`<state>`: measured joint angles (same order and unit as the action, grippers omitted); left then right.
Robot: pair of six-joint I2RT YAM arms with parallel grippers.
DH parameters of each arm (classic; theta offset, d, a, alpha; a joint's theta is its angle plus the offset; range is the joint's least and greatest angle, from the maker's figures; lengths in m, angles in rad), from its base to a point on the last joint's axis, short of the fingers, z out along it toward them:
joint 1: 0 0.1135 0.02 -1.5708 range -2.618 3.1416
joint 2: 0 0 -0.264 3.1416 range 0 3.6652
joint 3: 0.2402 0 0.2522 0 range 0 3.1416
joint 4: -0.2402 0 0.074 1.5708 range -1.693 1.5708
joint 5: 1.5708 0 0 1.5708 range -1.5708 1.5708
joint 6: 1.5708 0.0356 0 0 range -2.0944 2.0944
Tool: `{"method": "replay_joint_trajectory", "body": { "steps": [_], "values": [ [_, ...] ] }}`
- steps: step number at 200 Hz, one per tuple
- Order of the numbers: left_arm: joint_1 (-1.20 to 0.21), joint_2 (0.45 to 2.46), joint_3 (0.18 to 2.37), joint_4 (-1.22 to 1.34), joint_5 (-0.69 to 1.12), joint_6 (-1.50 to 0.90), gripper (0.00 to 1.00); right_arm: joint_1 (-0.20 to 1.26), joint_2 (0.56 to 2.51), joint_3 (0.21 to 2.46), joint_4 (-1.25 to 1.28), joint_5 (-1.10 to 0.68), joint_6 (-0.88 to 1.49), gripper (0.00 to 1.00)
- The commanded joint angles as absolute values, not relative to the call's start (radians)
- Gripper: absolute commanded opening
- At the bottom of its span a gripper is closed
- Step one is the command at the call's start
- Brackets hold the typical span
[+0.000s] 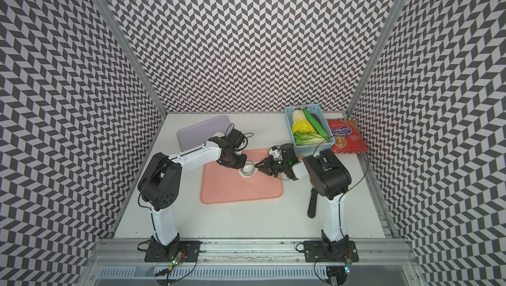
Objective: Roll out the dumpling wrappers from the dough
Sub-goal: Remove the dumpling wrapper from the work surface.
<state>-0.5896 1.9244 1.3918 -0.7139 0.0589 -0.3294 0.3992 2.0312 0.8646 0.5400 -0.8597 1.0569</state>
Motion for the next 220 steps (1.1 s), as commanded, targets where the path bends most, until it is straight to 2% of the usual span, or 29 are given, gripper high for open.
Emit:
{"method": "replay_joint_trajectory", "body": {
  "steps": [1,47,66,96,152,220],
  "values": [
    [-0.597,1.941,1.411,-0.767,0.033,-0.323,0.00,0.408,2.044,0.872,0.554,-0.814,1.043,0.23],
    [-0.597,1.924,1.393,-0.767,0.026,-0.329,0.00,0.425,2.021,0.904,0.463,-0.756,0.988,0.22],
    [-0.597,1.922,1.394,-0.769,0.023,-0.330,0.00,0.430,2.019,0.911,0.450,-0.733,0.982,0.10],
    [-0.595,1.919,1.402,-0.781,0.006,-0.326,0.00,0.430,1.997,0.907,0.451,-0.714,0.971,0.00],
    [-0.595,1.913,1.410,-0.803,-0.029,-0.319,0.00,0.430,1.884,0.825,0.577,-0.694,0.960,0.00],
    [-0.595,1.917,1.419,-0.804,-0.032,-0.325,0.00,0.430,1.857,0.782,0.637,-0.724,0.962,0.00]
  ]
}}
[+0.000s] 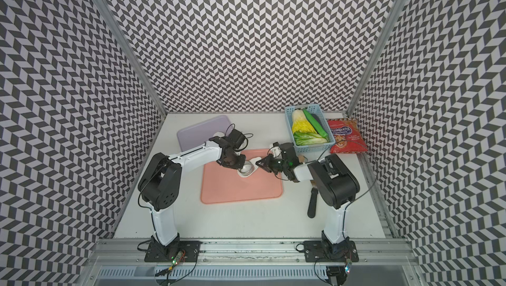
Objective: Roll out the dumpling wrappers from the dough
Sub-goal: Remove the dumpling wrapper from the work surface.
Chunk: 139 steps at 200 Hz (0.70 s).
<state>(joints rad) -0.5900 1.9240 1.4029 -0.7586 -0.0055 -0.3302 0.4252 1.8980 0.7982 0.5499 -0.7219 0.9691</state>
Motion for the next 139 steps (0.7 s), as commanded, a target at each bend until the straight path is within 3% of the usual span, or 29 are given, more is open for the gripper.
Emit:
{"method": "replay_joint_trajectory", "body": {
  "steps": [1,139],
  "values": [
    [-0.595,1.917,1.418,-0.805,-0.032,-0.325,0.00,0.431,1.856,0.782,0.638,-0.725,0.961,0.00],
    [-0.597,1.886,1.441,-0.763,0.015,-0.351,0.04,0.478,1.878,0.867,0.708,-0.836,0.962,0.00]
  ]
}}
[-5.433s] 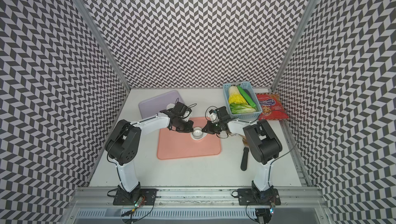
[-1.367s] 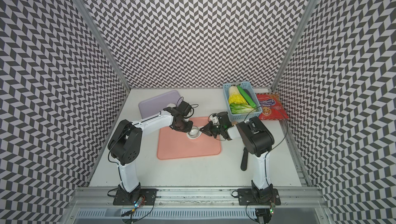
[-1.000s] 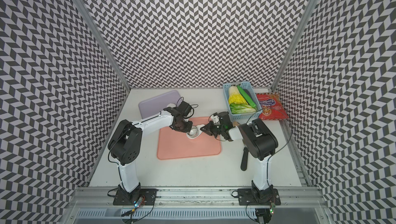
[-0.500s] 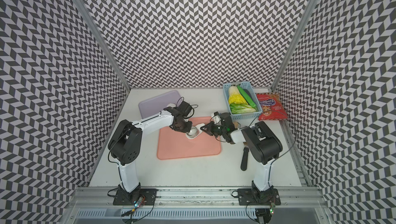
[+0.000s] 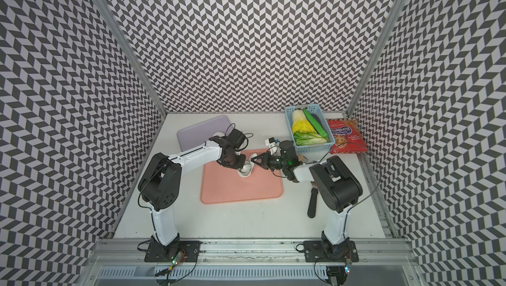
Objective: Roll out the dumpling wrappers from the dough
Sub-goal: Remove the dumpling wrapper from the work surface.
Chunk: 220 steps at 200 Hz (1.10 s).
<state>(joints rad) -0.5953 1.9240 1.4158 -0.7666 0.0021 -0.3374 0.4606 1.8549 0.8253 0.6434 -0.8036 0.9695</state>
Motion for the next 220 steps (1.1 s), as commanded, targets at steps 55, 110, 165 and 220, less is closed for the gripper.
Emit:
{"method": "replay_joint_trajectory", "body": {
  "steps": [55,110,165,220],
  "values": [
    [-0.594,1.854,1.426,-0.727,0.038,-0.359,0.19,0.502,1.936,0.920,0.672,-0.875,0.957,0.00],
    [-0.553,1.759,1.356,-0.702,0.040,-0.385,0.27,0.503,1.928,0.958,0.525,-0.843,0.855,0.00],
    [-0.414,1.640,1.243,-0.544,0.247,-0.462,0.47,0.503,1.919,0.976,0.446,-0.812,0.772,0.00],
    [-0.399,1.694,1.245,-0.436,0.476,-0.511,0.59,0.508,1.910,0.974,0.427,-0.789,0.724,0.00]
  ]
}}
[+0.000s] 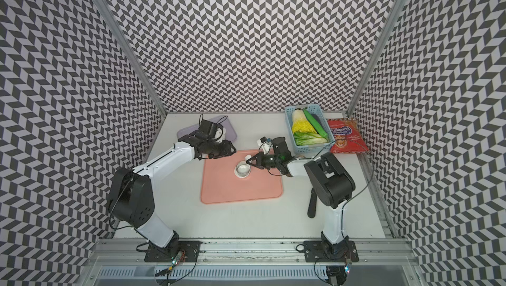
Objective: Roll out the dumpling wrappers from the dough
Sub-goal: Remove the dumpling wrapper from the work surface.
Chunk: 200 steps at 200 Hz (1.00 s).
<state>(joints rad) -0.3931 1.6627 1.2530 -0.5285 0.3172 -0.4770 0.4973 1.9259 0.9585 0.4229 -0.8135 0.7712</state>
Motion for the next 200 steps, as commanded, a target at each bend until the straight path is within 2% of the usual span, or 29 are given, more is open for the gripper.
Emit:
{"method": "replay_joint_trajectory", "body": {
  "steps": [1,37,104,154,186,200],
  "values": [
    [-0.399,1.695,1.245,-0.435,0.481,-0.512,0.59,0.509,1.910,0.973,0.427,-0.789,0.723,0.00],
    [-0.403,1.735,1.248,-0.413,0.560,-0.527,0.62,0.515,1.908,0.974,0.430,-0.783,0.711,0.00],
    [-0.426,1.793,1.269,-0.424,0.590,-0.519,0.62,0.529,1.904,0.999,0.396,-0.774,0.672,0.00],
    [-0.443,1.833,1.292,-0.445,0.594,-0.507,0.55,0.538,1.902,1.018,0.366,-0.768,0.642,0.00],
    [-0.443,1.845,1.290,-0.443,0.595,-0.506,0.44,0.543,1.904,1.023,0.361,-0.772,0.632,0.00],
    [-0.443,1.850,1.292,-0.443,0.597,-0.504,0.36,0.546,1.904,1.026,0.357,-0.771,0.627,0.00]
  ]
}}
